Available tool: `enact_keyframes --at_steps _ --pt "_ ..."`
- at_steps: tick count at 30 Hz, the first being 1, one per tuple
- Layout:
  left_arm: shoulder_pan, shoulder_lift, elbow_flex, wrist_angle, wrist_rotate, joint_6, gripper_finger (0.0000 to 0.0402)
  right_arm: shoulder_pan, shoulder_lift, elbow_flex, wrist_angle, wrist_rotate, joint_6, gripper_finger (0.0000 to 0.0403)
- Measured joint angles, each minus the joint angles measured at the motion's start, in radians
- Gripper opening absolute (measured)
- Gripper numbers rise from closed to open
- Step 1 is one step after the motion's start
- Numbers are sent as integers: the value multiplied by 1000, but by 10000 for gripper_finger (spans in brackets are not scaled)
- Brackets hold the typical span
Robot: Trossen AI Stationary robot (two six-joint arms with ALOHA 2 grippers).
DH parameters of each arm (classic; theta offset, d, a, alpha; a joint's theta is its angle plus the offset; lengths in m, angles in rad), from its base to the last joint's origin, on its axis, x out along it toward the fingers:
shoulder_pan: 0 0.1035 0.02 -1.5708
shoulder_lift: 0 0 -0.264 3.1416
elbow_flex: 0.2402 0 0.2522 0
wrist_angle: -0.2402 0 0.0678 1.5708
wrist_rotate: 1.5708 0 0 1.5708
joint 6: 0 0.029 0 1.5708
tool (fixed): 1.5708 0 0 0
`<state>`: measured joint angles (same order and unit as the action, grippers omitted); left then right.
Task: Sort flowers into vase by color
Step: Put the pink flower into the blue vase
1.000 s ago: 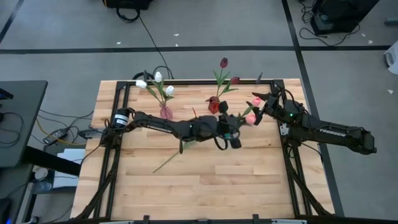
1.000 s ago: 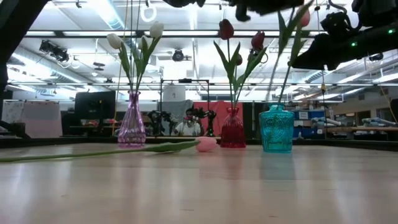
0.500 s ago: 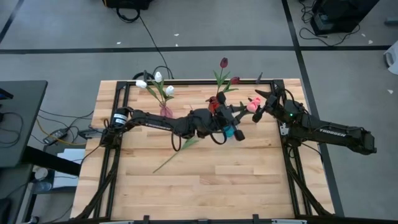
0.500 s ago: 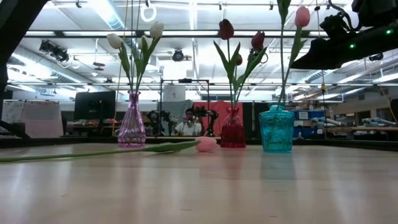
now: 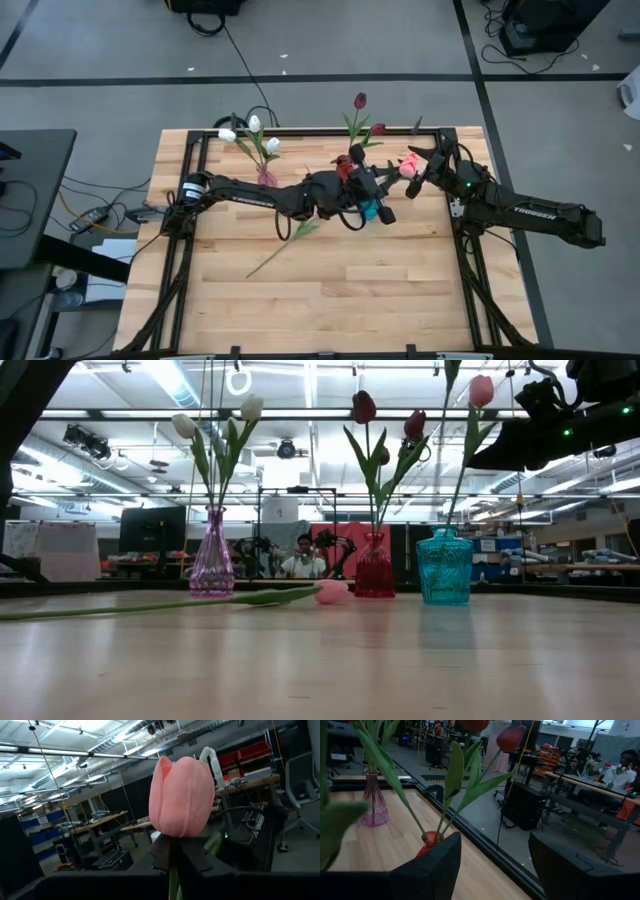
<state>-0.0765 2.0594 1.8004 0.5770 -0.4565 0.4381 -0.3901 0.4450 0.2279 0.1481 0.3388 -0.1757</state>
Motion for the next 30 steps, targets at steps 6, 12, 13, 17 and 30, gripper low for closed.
enact_keyframes --at_steps 6,12,13,17,30 --pt "0 -1 49 -131 0 -30 23 0 0 0 0 0 0 243" --pt "0 -1 49 -126 0 -64 23 0 0 0 0 0 0 242" --pt "0 -1 49 -124 0 -65 23 0 0 0 0 0 0 242" --pt "0 -1 49 -123 0 -72 23 0 0 0 0 0 0 242" --pt "0 -1 -108 85 -26 -110 23 0 0 0 9 -49 15 242"
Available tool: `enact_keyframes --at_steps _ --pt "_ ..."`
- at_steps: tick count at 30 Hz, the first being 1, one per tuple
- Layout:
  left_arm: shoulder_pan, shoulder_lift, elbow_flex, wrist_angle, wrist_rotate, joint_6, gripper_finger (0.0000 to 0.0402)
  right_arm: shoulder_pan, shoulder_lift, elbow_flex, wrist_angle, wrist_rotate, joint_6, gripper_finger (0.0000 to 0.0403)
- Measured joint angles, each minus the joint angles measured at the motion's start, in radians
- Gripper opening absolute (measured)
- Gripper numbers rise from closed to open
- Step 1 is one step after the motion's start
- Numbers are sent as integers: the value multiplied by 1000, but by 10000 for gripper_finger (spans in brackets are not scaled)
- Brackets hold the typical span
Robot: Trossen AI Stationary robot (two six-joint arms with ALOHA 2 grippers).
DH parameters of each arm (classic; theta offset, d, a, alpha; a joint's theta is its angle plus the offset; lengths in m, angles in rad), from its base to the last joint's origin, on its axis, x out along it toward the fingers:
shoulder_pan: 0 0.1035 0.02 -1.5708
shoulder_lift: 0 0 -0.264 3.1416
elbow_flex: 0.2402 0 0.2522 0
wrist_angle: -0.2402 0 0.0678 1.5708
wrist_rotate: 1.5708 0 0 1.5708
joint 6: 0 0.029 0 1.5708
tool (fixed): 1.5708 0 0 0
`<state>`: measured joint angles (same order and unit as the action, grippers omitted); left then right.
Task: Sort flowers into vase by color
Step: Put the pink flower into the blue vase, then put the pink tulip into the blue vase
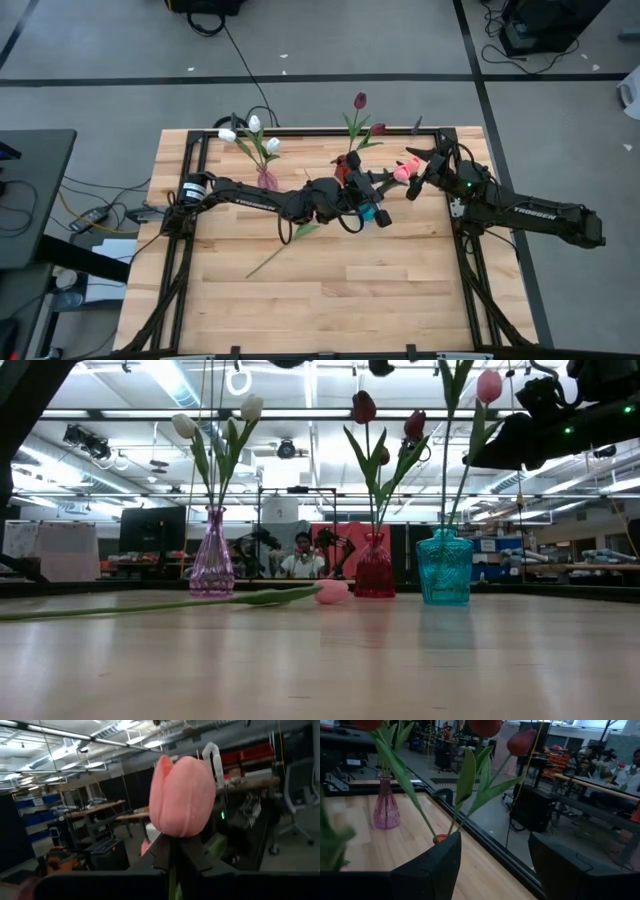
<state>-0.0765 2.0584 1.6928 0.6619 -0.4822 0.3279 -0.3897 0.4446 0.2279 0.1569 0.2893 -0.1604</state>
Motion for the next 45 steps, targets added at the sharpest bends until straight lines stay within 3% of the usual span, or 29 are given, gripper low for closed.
enact_keyframes --at_steps 6,10,16,22,30,34,42,45 --pt "0 0 -61 1 -33 -29 23 0 0 0 0 0 -12 242" --pt "0 1 -95 -11 -49 -126 30 0 0 0 0 -19 -4 242" --pt "-2 1 -100 -129 -32 -186 124 0 0 0 2 -31 0 242" --pt "-22 -5 -100 -249 -105 -152 221 0 0 0 2 -31 -4 242" --pt "-92 -53 -101 -428 -225 -186 243 0 5 0 -6 -33 -7 242" --pt "-132 -91 -98 -636 -196 -348 239 0 12 0 -7 -55 -3 242" --pt "-135 -68 -104 -1300 -79 -947 238 0 35 0 30 -92 -1 242" --pt "-118 -60 -144 -1366 -55 -1073 238 0 42 0 43 -103 0 242"
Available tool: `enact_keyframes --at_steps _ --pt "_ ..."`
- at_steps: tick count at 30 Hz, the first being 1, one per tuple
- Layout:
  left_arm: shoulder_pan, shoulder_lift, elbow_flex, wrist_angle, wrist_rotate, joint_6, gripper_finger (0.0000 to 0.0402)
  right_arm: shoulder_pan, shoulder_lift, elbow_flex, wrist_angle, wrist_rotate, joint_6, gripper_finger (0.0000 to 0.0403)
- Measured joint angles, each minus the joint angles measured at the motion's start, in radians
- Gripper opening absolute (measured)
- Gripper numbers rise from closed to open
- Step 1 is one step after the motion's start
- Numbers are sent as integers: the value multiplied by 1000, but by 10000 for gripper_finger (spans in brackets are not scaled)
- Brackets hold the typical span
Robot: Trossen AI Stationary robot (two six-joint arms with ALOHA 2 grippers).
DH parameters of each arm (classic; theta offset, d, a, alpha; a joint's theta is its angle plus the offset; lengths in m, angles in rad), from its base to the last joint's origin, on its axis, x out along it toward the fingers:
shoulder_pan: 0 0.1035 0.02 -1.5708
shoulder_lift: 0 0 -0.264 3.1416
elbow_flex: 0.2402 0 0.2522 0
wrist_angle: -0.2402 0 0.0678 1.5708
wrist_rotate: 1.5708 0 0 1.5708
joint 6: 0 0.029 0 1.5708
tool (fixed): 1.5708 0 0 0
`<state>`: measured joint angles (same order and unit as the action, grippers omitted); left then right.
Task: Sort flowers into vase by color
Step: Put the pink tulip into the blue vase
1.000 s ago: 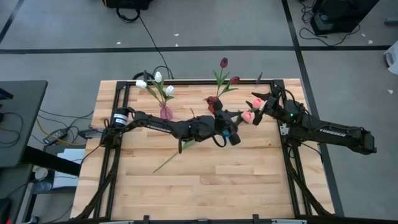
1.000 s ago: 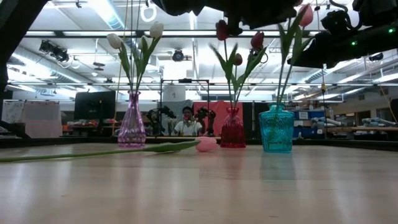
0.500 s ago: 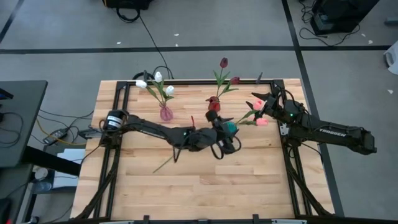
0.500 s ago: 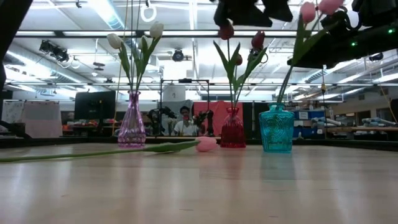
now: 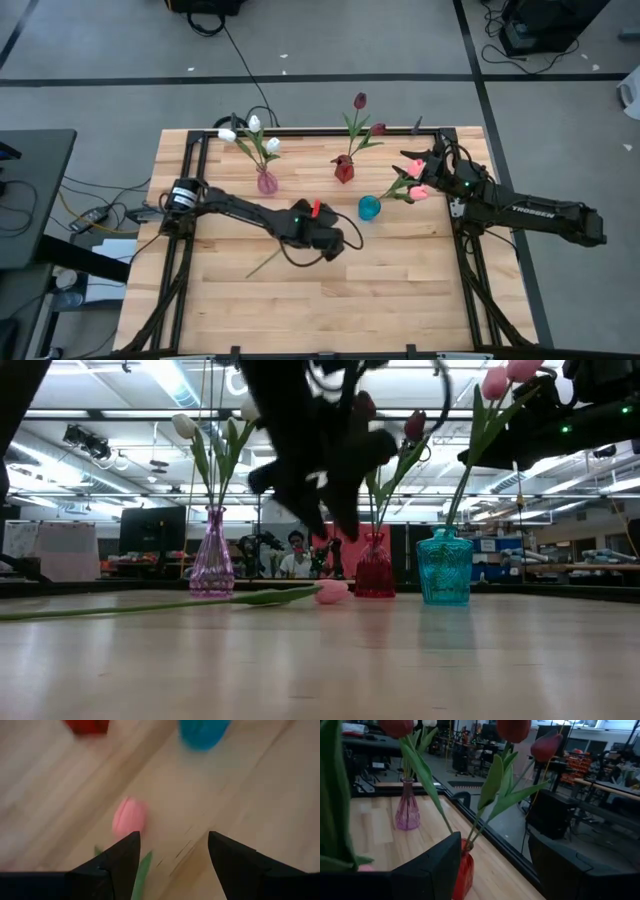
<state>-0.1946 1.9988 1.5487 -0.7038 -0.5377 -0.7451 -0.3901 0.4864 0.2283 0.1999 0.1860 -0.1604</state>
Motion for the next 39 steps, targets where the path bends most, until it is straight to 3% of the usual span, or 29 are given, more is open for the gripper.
enact_keyframes --at_steps 6,17,21,26,34,39 --pt "44 5 -133 91 76 -17 238 2 11 0 6 -6 10 242" --pt "86 7 -247 137 45 -37 189 2 11 0 9 -5 1 242" --pt "90 5 -275 203 82 -16 136 2 11 0 9 -6 0 242" --pt "89 5 -276 220 91 -1 21 1 11 0 9 -1 -1 242" --pt "76 7 -72 225 91 169 17 1 11 0 8 0 0 242" --pt "48 5 104 273 -26 334 15 1 11 0 7 1 0 242"
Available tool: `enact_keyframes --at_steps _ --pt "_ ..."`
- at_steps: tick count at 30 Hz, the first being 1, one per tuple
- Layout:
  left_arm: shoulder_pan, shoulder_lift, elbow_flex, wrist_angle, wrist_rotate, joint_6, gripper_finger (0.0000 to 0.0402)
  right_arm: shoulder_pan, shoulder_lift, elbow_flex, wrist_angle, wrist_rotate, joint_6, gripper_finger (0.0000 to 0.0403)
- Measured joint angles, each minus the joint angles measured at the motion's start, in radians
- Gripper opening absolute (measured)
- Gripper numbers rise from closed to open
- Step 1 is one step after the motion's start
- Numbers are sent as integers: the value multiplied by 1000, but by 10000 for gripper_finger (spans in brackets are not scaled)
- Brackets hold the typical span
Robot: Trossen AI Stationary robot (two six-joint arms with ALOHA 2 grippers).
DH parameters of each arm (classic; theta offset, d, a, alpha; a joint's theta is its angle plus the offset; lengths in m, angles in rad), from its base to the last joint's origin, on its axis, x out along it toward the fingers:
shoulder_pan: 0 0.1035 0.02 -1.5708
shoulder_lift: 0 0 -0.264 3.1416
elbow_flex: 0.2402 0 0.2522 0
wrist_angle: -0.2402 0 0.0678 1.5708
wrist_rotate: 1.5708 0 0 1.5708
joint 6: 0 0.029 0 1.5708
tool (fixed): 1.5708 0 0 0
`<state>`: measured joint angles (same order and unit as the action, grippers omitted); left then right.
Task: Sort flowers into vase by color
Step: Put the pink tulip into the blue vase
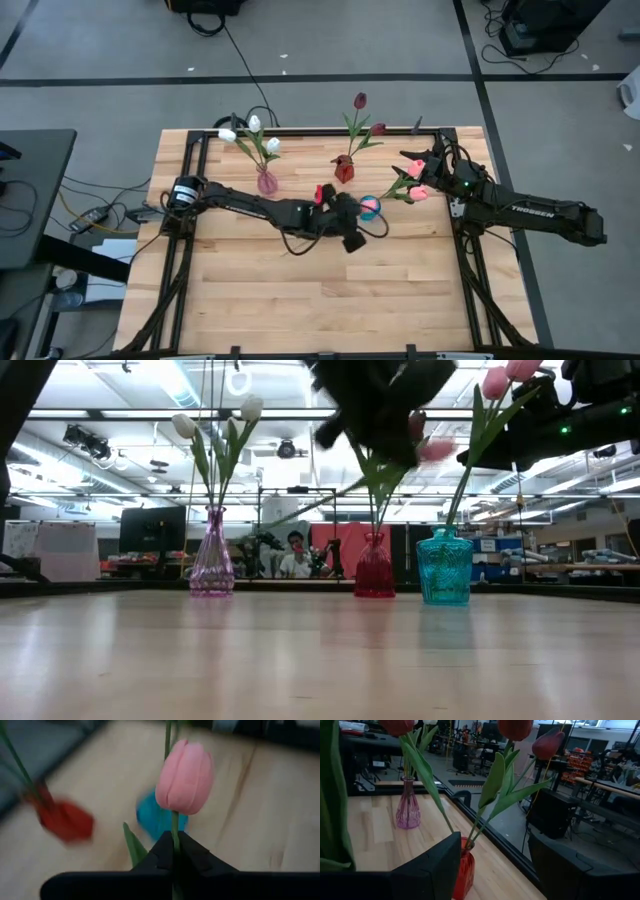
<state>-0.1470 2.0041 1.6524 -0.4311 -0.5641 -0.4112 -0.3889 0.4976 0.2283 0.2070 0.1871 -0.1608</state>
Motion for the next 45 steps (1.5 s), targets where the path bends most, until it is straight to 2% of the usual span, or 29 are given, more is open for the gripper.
enact_keyframes --at_steps 3,10,13,15,20,23,27,35,45 --pt "-8 0 53 114 -75 135 15 0 0 0 1 1 0 242" --pt "27 0 60 608 -81 506 15 0 0 0 -5 2 -7 242" --pt "47 0 60 748 -38 608 17 0 0 0 -7 3 -11 242" --pt "63 0 60 826 28 639 19 0 0 0 -5 5 -17 242" --pt "107 0 60 997 248 643 20 0 0 0 -5 5 -18 242" --pt "126 0 60 1085 308 643 20 0 0 0 -4 5 -22 242" --pt "150 11 60 1121 372 636 20 0 0 0 -4 5 -26 242" --pt "179 63 29 1222 398 583 21 -1 2 0 -6 3 -26 242" --pt "180 66 -113 1409 367 508 18 -11 6 0 -2 5 -25 242"
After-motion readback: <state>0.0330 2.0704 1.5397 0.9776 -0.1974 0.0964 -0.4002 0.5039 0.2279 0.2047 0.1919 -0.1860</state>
